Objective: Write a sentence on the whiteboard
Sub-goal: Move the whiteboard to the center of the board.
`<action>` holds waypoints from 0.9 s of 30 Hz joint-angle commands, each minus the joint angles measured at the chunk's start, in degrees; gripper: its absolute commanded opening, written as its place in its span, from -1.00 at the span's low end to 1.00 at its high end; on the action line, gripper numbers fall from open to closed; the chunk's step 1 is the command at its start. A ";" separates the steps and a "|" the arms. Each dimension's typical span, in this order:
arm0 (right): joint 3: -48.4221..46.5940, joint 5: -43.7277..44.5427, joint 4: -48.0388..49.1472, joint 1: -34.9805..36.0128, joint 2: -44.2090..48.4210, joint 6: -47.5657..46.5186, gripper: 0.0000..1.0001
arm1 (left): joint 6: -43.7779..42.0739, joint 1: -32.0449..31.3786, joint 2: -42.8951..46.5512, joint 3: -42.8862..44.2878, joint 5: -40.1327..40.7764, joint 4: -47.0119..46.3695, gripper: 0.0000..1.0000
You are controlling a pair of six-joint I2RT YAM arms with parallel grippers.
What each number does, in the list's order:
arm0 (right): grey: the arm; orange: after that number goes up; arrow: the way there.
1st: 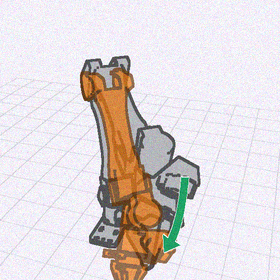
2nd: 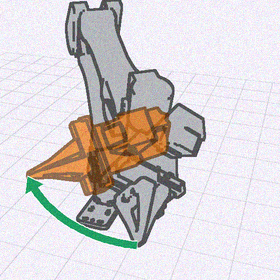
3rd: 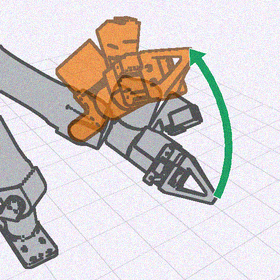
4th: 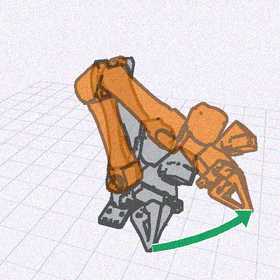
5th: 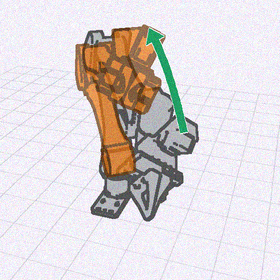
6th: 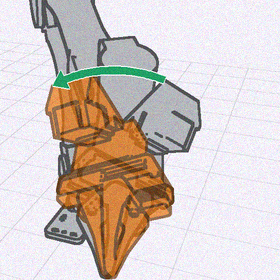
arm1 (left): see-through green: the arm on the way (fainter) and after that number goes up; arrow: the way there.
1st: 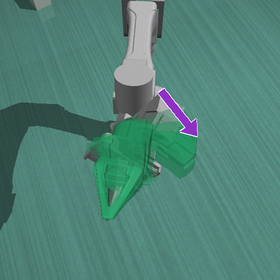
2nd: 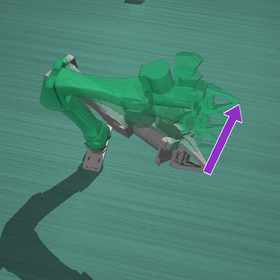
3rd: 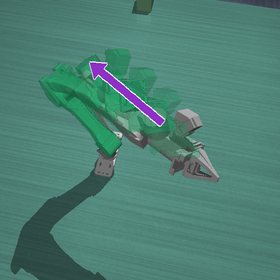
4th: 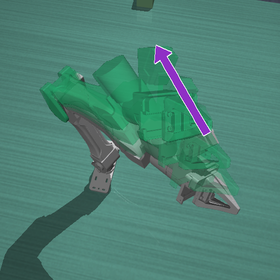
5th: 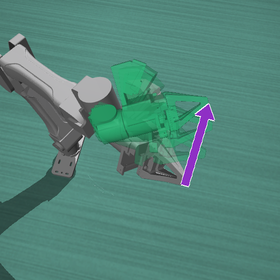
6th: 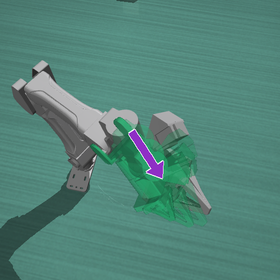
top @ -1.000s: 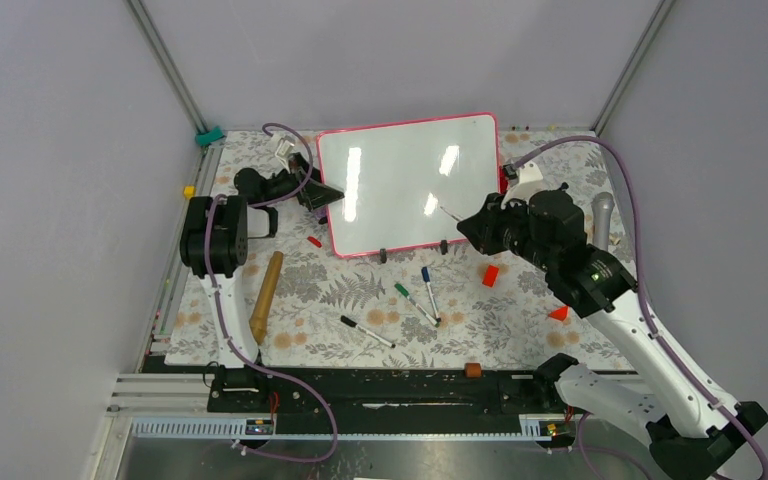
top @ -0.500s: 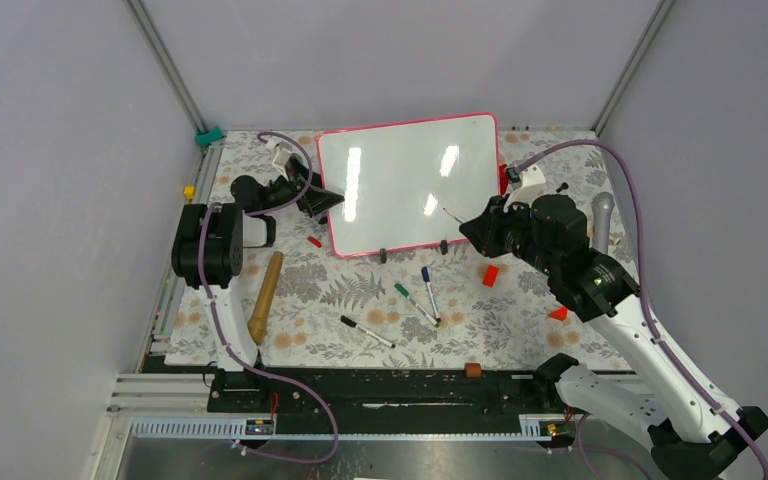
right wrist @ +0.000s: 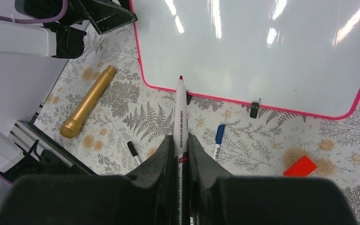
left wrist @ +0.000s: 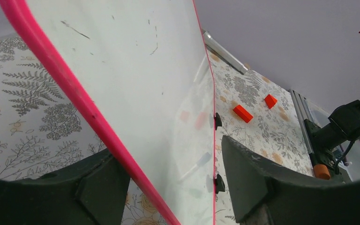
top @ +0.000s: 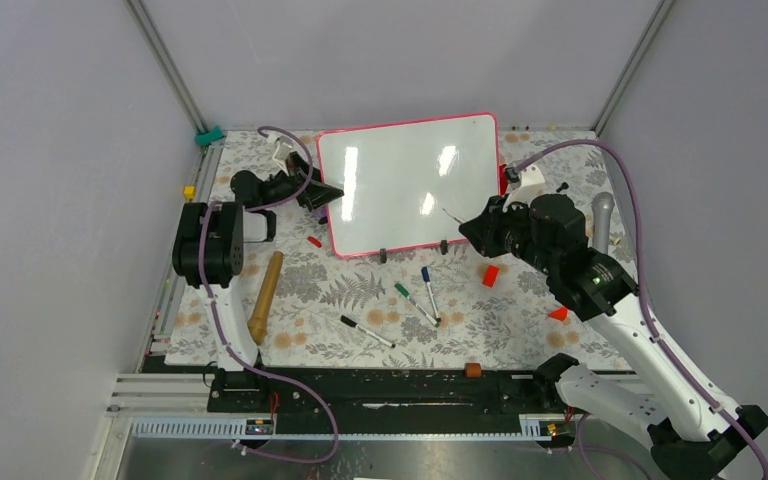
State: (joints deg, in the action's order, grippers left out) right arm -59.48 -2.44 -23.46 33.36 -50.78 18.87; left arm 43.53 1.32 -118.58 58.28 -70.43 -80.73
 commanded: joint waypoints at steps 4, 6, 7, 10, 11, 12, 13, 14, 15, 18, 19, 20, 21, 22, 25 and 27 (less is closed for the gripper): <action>-0.69 1.56 1.76 -0.15 -0.44 -0.25 -1.00 | 1.19 -0.89 -1.46 3.79 -2.02 -3.73 0.04; -0.72 1.63 1.62 -0.14 -0.53 -0.27 -1.00 | 0.73 -0.91 -0.95 2.85 -1.08 -3.73 -0.06; -0.72 1.68 1.53 -0.19 -0.45 -0.26 -1.00 | 0.59 -0.89 -0.68 2.38 -0.47 -3.69 -0.11; -0.62 1.74 1.50 -0.15 -0.47 -0.25 -1.00 | 3.59 -0.78 -0.96 0.35 6.83 -2.96 -0.44; -0.70 1.72 1.55 -0.14 -0.51 -0.25 -1.00 | 6.98 -0.63 -2.25 -0.40 10.00 -2.77 -0.53; -0.72 1.72 1.56 -0.14 -0.57 -0.31 -1.00 | 10.19 -0.21 -3.57 -0.58 11.54 -3.06 -0.48; -0.84 1.64 1.52 -0.19 -0.59 -0.38 -1.00 | 12.19 0.17 -4.90 0.04 11.26 -3.66 -0.40; -1.00 1.69 1.40 -0.15 -0.67 -0.41 -1.00 | 12.57 0.23 -5.22 0.91 10.24 -3.73 -0.32; -1.18 1.68 1.24 -0.18 -0.67 -0.50 -1.00 | 11.63 0.17 -4.77 1.21 9.80 -3.60 -0.29; -1.34 1.80 1.18 -0.14 -0.57 -0.54 -1.00 | 9.11 0.61 -3.09 -0.25 10.40 -3.23 -0.25; -1.27 1.89 1.22 -0.14 -0.51 -0.59 -1.00 | 9.45 0.75 -3.18 -0.35 10.43 -3.33 -0.24; -1.25 2.02 1.19 -0.14 -0.48 -0.59 -1.00 | 10.10 0.88 -3.55 0.09 10.12 -3.40 -0.22; -1.25 1.97 1.18 -0.14 -0.49 -0.69 -1.00 | 10.69 0.95 -4.04 0.67 9.55 -3.45 -0.18; -1.29 1.87 1.13 -0.15 -0.60 -0.68 -1.00 | 11.03 0.96 -4.41 1.15 9.00 -3.55 -0.13; -1.49 1.73 0.99 -0.14 -0.63 -0.66 -1.00 | 11.06 0.90 -4.57 1.30 8.57 -3.60 0.04; -1.64 1.84 0.71 -0.14 -0.56 -0.99 -1.00 | 10.89 0.88 -4.41 1.16 8.45 -3.64 0.10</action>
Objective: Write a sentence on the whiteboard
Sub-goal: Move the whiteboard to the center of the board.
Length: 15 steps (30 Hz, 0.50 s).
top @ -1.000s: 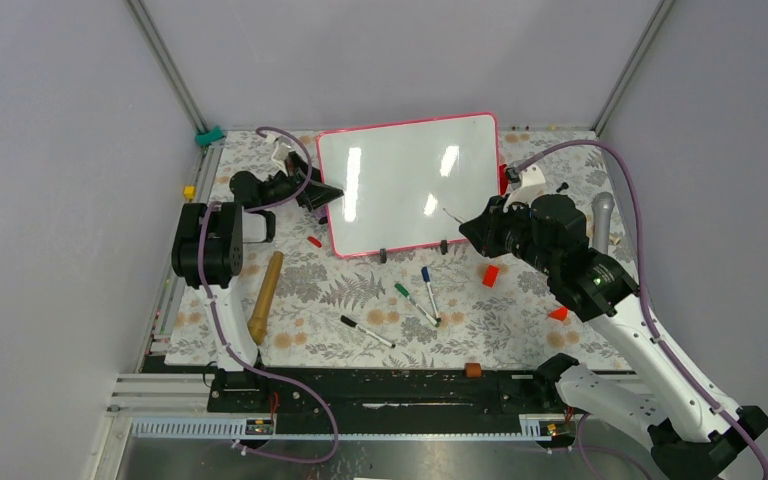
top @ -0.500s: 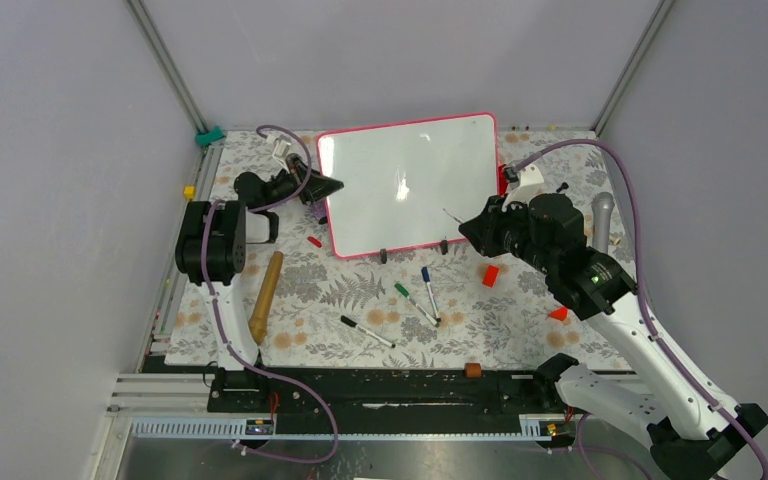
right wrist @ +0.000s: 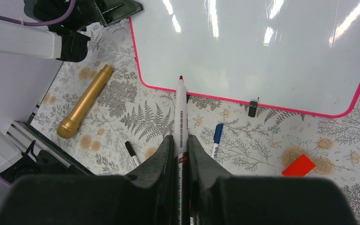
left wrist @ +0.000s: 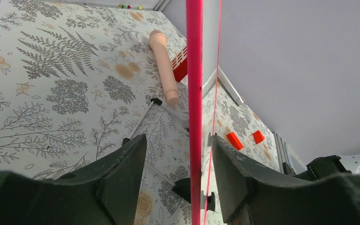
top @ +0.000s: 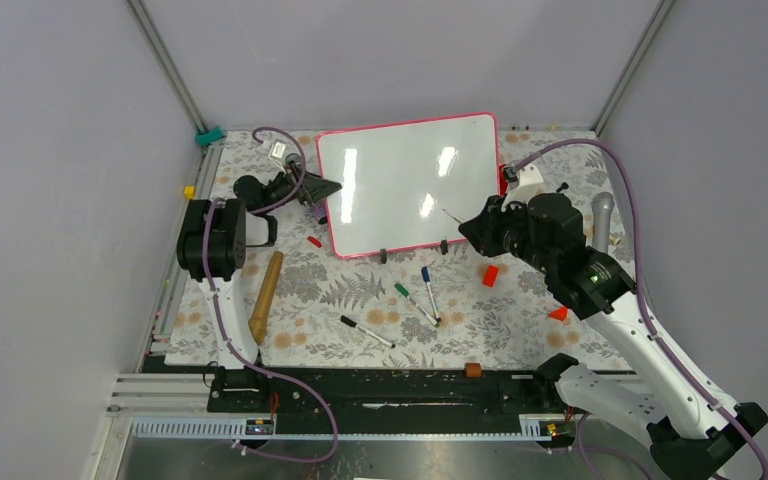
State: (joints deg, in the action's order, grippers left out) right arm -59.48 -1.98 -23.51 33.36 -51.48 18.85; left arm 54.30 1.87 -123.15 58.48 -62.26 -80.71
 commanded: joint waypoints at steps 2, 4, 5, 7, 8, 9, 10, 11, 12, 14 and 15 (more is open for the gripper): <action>-1.84 1.60 0.50 -0.16 0.21 -1.09 -1.00 | -0.63 0.27 0.89 0.29 0.35 -3.67 0.15; -2.09 1.69 0.19 -0.18 0.10 -1.31 -1.00 | -1.73 0.09 1.76 -0.51 0.01 -3.67 0.25; -2.23 1.71 0.10 -0.15 0.09 -1.29 -1.00 | -1.96 0.08 2.30 -0.90 0.06 -3.62 0.29; -2.45 1.66 0.05 -0.14 0.00 -1.26 -1.00 | -2.02 0.27 3.44 -1.64 0.18 -3.67 0.36; -2.54 1.71 0.00 -0.14 -0.01 -1.34 -1.00 | -1.86 0.41 3.80 -1.89 0.15 -3.62 0.37; -2.61 1.65 -0.16 -0.16 0.01 -1.29 -1.00 | -1.65 0.76 4.00 -2.19 0.15 -3.66 0.40; -2.65 1.70 -0.20 -0.14 0.06 -1.28 -1.00 | -1.54 1.07 4.35 -2.53 0.14 -3.67 0.48; -2.73 1.69 -0.22 -0.14 0.03 -1.27 -1.00 | -1.56 1.48 4.86 -3.17 0.34 -3.66 0.54; -2.81 1.69 -0.29 -0.14 0.00 -1.34 -1.00 | -1.49 2.00 5.42 -3.88 0.62 -3.67 0.58; -2.91 1.64 -0.33 -0.14 0.08 -1.45 -1.00 | -1.61 3.04 6.92 -5.78 1.03 -3.62 0.72; -2.96 1.69 -0.38 -0.14 0.20 -1.52 -1.00 | -1.39 3.57 7.56 -6.24 0.71 -3.66 0.85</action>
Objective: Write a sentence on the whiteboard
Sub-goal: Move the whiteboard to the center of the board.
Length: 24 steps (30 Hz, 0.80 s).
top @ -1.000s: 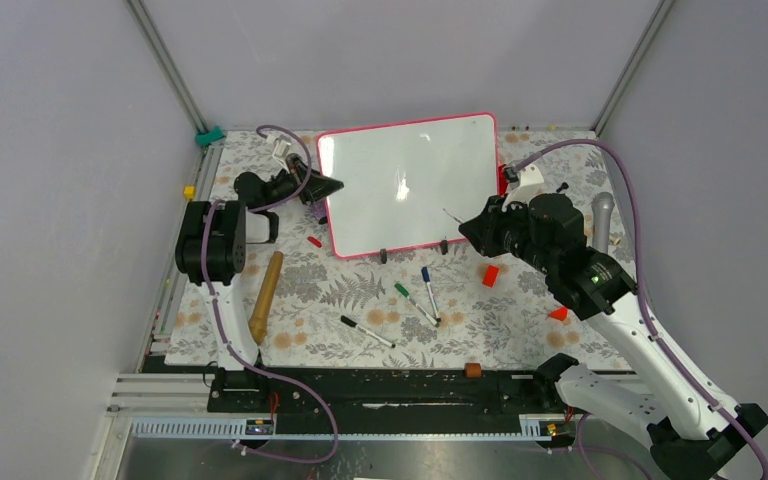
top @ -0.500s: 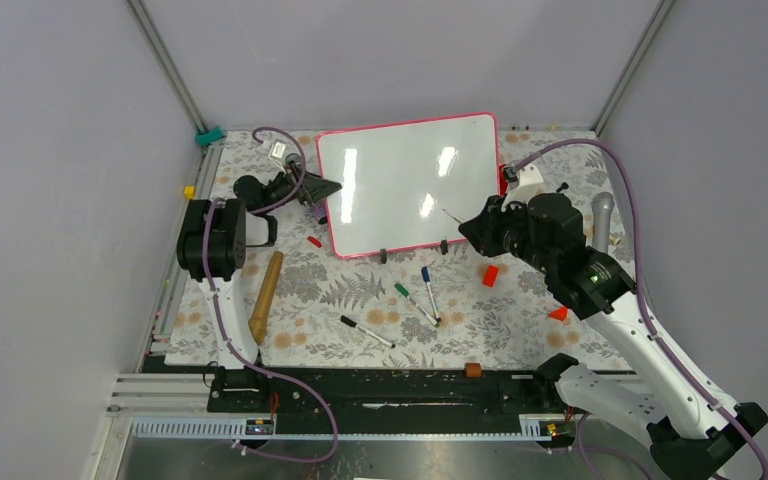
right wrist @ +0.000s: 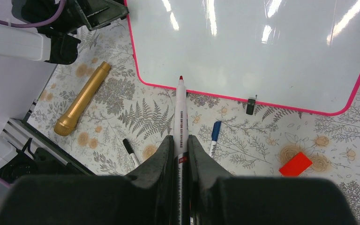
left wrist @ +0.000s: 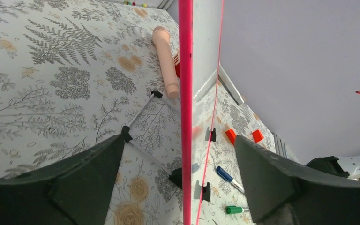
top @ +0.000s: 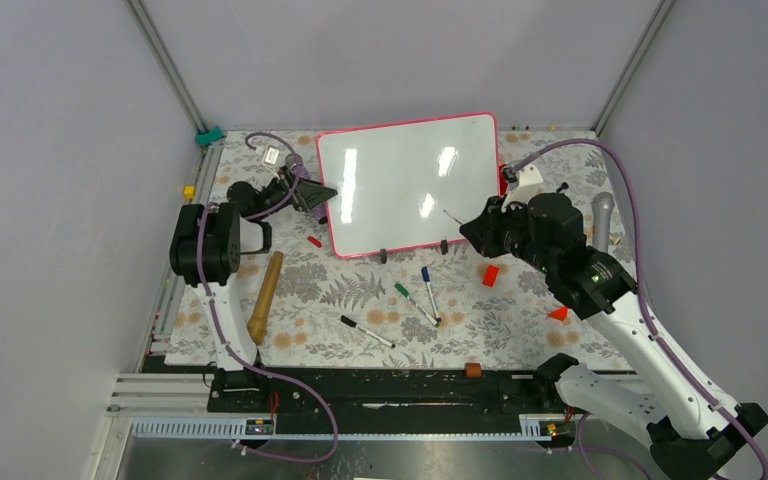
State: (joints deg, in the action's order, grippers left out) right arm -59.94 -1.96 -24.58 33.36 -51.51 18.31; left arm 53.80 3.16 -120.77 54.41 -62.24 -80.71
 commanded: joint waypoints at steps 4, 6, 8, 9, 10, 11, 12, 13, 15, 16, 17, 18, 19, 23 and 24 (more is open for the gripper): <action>-2.63 1.69 0.68 -0.14 0.31 -1.18 -1.00 | 0.37 4.26 7.89 -4.53 1.94 -3.66 0.97; -2.79 1.52 0.76 -0.10 0.33 -1.23 -1.00 | 0.16 5.20 10.15 -6.53 3.78 -3.65 0.98; -2.90 1.48 0.63 -0.14 0.36 -1.42 -1.00 | -0.07 6.16 12.61 -9.05 5.87 -3.43 0.98; -2.90 1.46 0.63 -0.17 0.47 -1.44 -1.00 | -0.37 7.01 14.16 -10.73 7.67 -3.20 0.98; -2.90 1.51 0.61 -0.19 0.63 -1.54 -1.00 | -0.74 7.82 15.74 -12.39 9.00 -2.85 0.97; -2.83 1.52 0.60 -0.19 0.69 -1.53 -1.00 | -1.22 8.73 17.30 -14.12 10.47 -1.84 0.98; -2.81 1.47 0.66 -0.15 0.76 -1.51 -1.00 | -2.00 9.65 19.33 -16.33 11.76 -0.55 0.97; -2.75 1.35 0.68 -0.14 0.80 -1.49 -1.00 | -3.01 10.51 21.31 -17.65 12.82 1.72 0.98; -2.71 1.12 0.70 -0.14 0.82 -1.30 -1.00 | -6.38 11.67 25.77 -19.27 14.47 8.13 0.97; -2.66 0.96 0.72 -0.15 0.87 -1.22 -1.00 | -9.33 11.82 28.39 -19.57 16.01 13.94 0.98; -2.64 0.85 0.71 -0.14 0.80 -1.13 -1.00 | -13.65 11.82 31.84 -19.23 18.37 26.16 0.97; -2.57 0.74 0.70 -0.14 0.87 -1.16 -1.00 | -19.02 11.39 35.28 -18.70 22.15 35.51 0.98; -2.55 0.71 0.75 -0.14 0.80 -1.10 -1.00 | -24.32 10.45 40.27 -18.61 27.20 43.07 0.92; -2.16 0.52 1.08 -0.19 0.96 -0.95 -1.00 | -33.87 6.91 52.17 -23.73 44.08 50.37 0.86; -2.11 0.51 1.11 -0.18 0.89 -0.88 -1.00 | -34.30 6.80 53.90 -25.50 45.39 49.67 0.86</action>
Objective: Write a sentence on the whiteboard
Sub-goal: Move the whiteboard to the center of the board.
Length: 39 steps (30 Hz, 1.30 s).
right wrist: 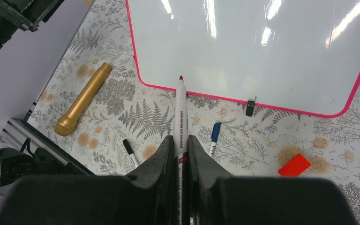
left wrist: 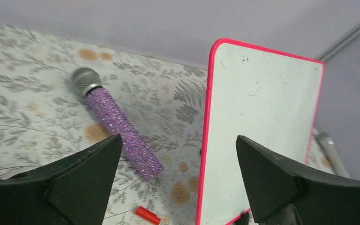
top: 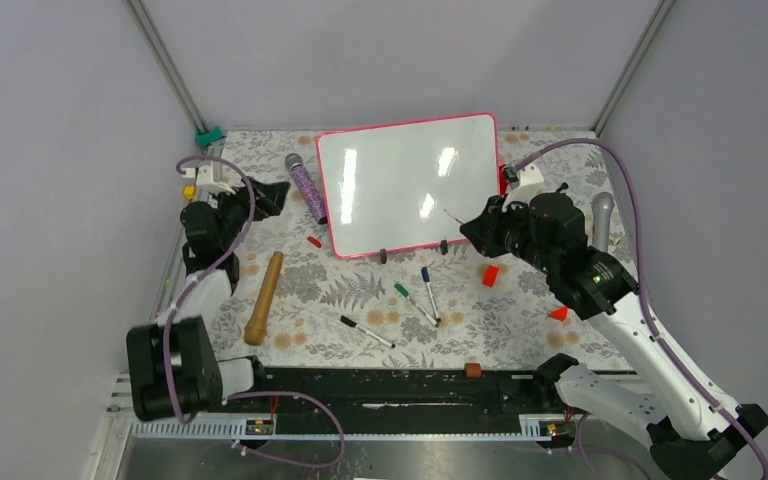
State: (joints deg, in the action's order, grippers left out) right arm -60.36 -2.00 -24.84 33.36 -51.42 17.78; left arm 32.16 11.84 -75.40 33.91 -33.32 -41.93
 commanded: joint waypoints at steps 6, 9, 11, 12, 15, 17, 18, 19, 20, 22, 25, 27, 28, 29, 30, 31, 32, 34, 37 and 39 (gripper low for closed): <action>-1.96 -0.14 1.47 -0.14 0.21 0.37 -1.00 | -11.78 -1.74 12.46 -12.73 25.22 4.65 0.71; -1.73 0.40 1.52 -0.19 0.49 0.45 -1.00 | -11.35 -1.01 11.39 -12.51 23.88 5.14 0.97; -1.46 0.95 1.63 -0.14 0.99 0.52 -1.00 | -11.48 -0.98 11.21 -12.44 26.37 6.52 0.78; -1.31 1.10 1.69 -0.19 1.21 0.57 -1.00 | -12.37 -1.27 12.06 -12.26 28.67 8.22 0.71; -1.00 1.36 1.69 -0.14 1.61 0.62 -1.00 | -16.62 -2.47 12.31 -13.97 31.38 7.11 0.75; -0.84 1.31 1.66 -0.19 1.86 0.68 -1.00 | -16.82 -2.60 11.16 -16.26 29.82 2.11 0.96; -0.82 1.26 1.66 -0.15 1.86 0.70 -1.00 | -16.45 -2.61 10.07 -16.76 29.38 0.35 0.97; -0.74 1.25 1.68 -0.14 1.93 0.70 -1.00 | -15.75 -2.53 8.74 -16.84 29.30 -0.03 0.97; -0.65 1.28 1.67 -0.14 2.14 0.75 -1.00 | -15.29 -2.48 7.68 -16.53 28.46 0.00 0.98; -0.49 1.37 1.65 -0.15 2.38 0.82 -1.00 | -15.12 -2.52 6.78 -17.24 28.35 -1.99 0.98; -0.21 1.40 1.77 -0.19 2.71 0.81 -1.00 | -11.90 -2.73 9.89 -20.43 36.89 -2.60 0.98; 0.08 1.60 1.80 -0.15 2.82 0.79 -1.00 | -11.71 -2.92 11.29 -22.01 38.75 -4.06 0.98; 0.25 1.59 1.94 -0.14 2.96 0.70 -1.00 | -11.05 -3.74 11.66 -21.86 42.71 -3.32 0.98; 0.39 1.62 2.01 -0.15 2.98 0.65 -1.00 | -9.87 -4.69 11.99 -21.15 47.15 -1.08 0.98; 0.41 1.64 2.10 -0.14 2.91 0.63 -1.00 | -9.16 -5.25 12.43 -20.88 49.30 1.02 0.98; 0.48 1.67 2.20 -0.14 2.87 0.67 -1.00 | -9.73 -5.39 12.52 -21.35 48.35 0.11 0.98; 0.54 1.68 2.26 -0.15 2.81 0.73 -1.00 | -10.71 -5.42 12.48 -21.72 46.54 -1.41 0.98; 0.42 1.48 2.18 -0.14 2.67 0.76 -1.00 | -11.73 -5.57 11.86 -20.92 45.12 -0.92 0.98; 0.45 1.71 2.21 -0.14 2.80 0.56 -1.00 | -10.83 -5.60 10.37 -18.53 47.26 3.15 0.98; 0.65 1.69 2.19 -0.14 3.06 0.29 -1.00 | -9.82 -5.55 8.77 -16.12 49.61 6.95 0.98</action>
State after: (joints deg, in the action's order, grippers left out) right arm -59.81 -1.96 -24.75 33.36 -49.23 18.26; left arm 21.10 6.37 -64.62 12.95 11.05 -38.44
